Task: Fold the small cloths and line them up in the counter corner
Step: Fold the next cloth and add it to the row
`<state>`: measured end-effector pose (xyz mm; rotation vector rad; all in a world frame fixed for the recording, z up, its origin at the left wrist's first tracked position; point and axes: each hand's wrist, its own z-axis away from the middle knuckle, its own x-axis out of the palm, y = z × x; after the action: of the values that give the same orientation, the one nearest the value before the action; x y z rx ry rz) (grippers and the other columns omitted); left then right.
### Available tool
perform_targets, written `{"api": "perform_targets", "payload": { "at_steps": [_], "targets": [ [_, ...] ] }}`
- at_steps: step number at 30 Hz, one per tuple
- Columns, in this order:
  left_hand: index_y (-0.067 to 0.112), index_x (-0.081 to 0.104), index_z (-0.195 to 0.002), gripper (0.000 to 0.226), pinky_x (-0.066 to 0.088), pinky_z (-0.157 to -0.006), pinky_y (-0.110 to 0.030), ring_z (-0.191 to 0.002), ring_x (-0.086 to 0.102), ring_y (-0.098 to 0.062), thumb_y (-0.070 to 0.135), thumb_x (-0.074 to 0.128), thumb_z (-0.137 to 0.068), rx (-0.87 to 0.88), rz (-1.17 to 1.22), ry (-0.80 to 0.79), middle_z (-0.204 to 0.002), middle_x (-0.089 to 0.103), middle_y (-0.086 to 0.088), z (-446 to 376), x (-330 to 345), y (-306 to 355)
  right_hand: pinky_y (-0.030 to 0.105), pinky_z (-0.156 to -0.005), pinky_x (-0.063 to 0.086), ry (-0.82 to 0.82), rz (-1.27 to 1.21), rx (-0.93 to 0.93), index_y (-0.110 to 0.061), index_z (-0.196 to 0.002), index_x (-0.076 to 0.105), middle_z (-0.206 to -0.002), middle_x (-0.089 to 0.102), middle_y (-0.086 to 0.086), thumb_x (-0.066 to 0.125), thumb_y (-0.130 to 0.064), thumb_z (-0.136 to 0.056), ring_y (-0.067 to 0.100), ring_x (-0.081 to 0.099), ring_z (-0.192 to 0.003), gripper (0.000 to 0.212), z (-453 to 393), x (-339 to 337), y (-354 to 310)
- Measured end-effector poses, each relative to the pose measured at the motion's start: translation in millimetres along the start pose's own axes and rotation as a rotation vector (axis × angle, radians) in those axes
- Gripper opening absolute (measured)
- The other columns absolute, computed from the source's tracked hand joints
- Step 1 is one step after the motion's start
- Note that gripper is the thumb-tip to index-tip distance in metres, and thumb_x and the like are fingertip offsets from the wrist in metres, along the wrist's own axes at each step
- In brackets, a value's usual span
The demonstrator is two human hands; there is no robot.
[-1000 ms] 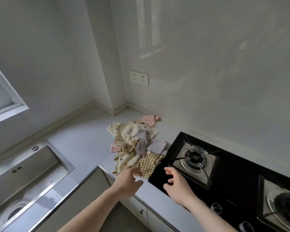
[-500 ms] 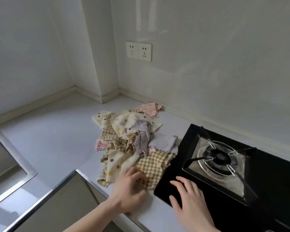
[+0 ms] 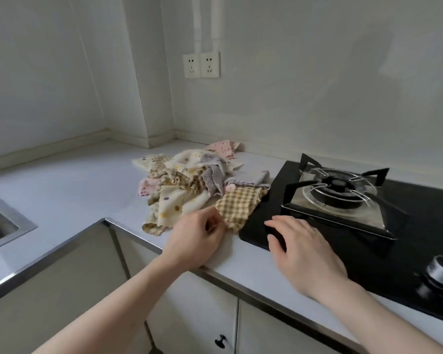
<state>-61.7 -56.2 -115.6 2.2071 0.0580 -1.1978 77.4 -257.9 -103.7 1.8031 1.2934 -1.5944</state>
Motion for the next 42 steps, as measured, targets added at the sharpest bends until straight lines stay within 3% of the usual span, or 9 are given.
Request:
{"api": "perform_targets", "payload": {
  "at_steps": [7, 17, 19, 22, 27, 31, 35, 39, 42],
  "targets": [
    [0.021, 0.05, -0.081, 0.021, 0.047, -0.067, -0.04, -0.078, 0.058, -0.025, 0.038, 0.045, -0.092, -0.09, -0.009, 0.019, -0.082, 0.064, 0.0, 16, -5, 9, 0.035, -0.117, 0.028, 0.11, 0.015, 0.208, -0.029, -0.144, 0.053, -0.155, 0.042, -0.005, 0.049, -0.038, -0.101, 0.018, 0.04, -0.141, 0.044, 36, 10, -12],
    [0.032, 0.05, -0.106, 0.019, 0.046, -0.072, -0.034, -0.087, 0.063, -0.027, 0.049, 0.049, -0.097, -0.044, -0.055, 0.018, -0.096, 0.07, 0.005, 32, -9, 14, 0.034, -0.123, 0.023, 0.166, -0.007, 0.278, -0.025, -0.149, 0.048, -0.154, 0.045, -0.005, 0.045, -0.038, -0.1, 0.016, 0.038, -0.144, 0.05, 72, 5, -22],
    [0.028, 0.054, -0.099, 0.016, 0.048, -0.07, -0.035, -0.087, 0.063, -0.029, 0.043, 0.05, -0.099, -0.047, -0.048, 0.051, -0.094, 0.07, 0.003, 30, -8, 13, 0.034, -0.123, 0.024, 0.179, -0.018, 0.278, -0.026, -0.148, 0.049, -0.153, 0.046, -0.006, 0.045, -0.039, -0.099, 0.015, 0.039, -0.143, 0.05, 71, 6, -20],
    [0.022, 0.044, -0.079, 0.029, 0.05, -0.068, -0.04, -0.077, 0.059, -0.03, 0.039, 0.046, -0.102, -0.071, 0.0, 0.111, -0.077, 0.064, 0.002, 31, -5, 11, 0.034, -0.123, 0.025, 0.181, -0.031, 0.282, -0.028, -0.147, 0.05, -0.152, 0.046, -0.008, 0.045, -0.04, -0.099, 0.014, 0.039, -0.143, 0.05, 69, 8, -18],
    [0.022, 0.053, -0.091, 0.027, 0.048, -0.067, -0.038, -0.08, 0.06, -0.027, 0.042, 0.041, -0.105, -0.069, 0.01, 0.218, -0.083, 0.067, 0.002, 35, -3, 14, 0.034, -0.121, 0.027, 0.201, -0.079, 0.299, -0.031, -0.142, 0.053, -0.147, 0.049, -0.012, 0.049, -0.04, -0.097, 0.012, 0.042, -0.14, 0.046, 68, 6, -18],
    [0.028, 0.043, -0.081, 0.024, 0.042, -0.064, -0.036, -0.077, 0.055, -0.025, 0.036, 0.046, -0.103, 0.009, 0.013, 0.378, -0.079, 0.057, 0.007, 41, -9, 24, 0.031, -0.117, 0.034, 0.223, -0.15, 0.297, -0.032, -0.137, 0.058, -0.143, 0.053, -0.014, 0.053, -0.037, -0.095, 0.01, 0.046, -0.135, 0.043, 72, 4, -17],
    [0.027, 0.052, -0.083, 0.019, 0.041, -0.069, -0.036, -0.08, 0.053, -0.017, 0.026, 0.049, -0.102, 0.035, 0.167, 0.567, -0.083, 0.056, 0.013, 37, -39, 64, 0.028, -0.112, 0.039, 0.262, -0.172, 0.286, -0.03, -0.135, 0.062, -0.138, 0.058, -0.014, 0.057, -0.031, -0.093, 0.01, 0.051, -0.13, 0.042, 74, -1, -19],
    [0.025, 0.053, -0.092, 0.016, 0.038, -0.062, -0.027, -0.081, 0.053, -0.015, 0.018, 0.045, -0.104, 0.057, 0.287, 0.525, -0.09, 0.058, 0.014, 28, -80, 107, 0.029, -0.111, 0.041, 0.27, -0.222, 0.297, -0.031, -0.137, 0.06, -0.137, 0.059, -0.015, 0.06, -0.032, -0.093, 0.012, 0.052, -0.13, 0.044, 76, -3, -19],
    [0.027, 0.056, -0.1, 0.027, 0.048, -0.062, -0.033, -0.077, 0.06, -0.018, 0.005, 0.042, -0.095, -0.022, 0.461, 0.448, -0.086, 0.063, 0.011, 27, -107, 129, 0.028, -0.109, 0.042, 0.288, -0.26, 0.298, -0.032, -0.135, 0.062, -0.136, 0.06, -0.016, 0.06, -0.033, -0.094, 0.01, 0.053, -0.129, 0.041, 77, -3, -20]
  ]
}}
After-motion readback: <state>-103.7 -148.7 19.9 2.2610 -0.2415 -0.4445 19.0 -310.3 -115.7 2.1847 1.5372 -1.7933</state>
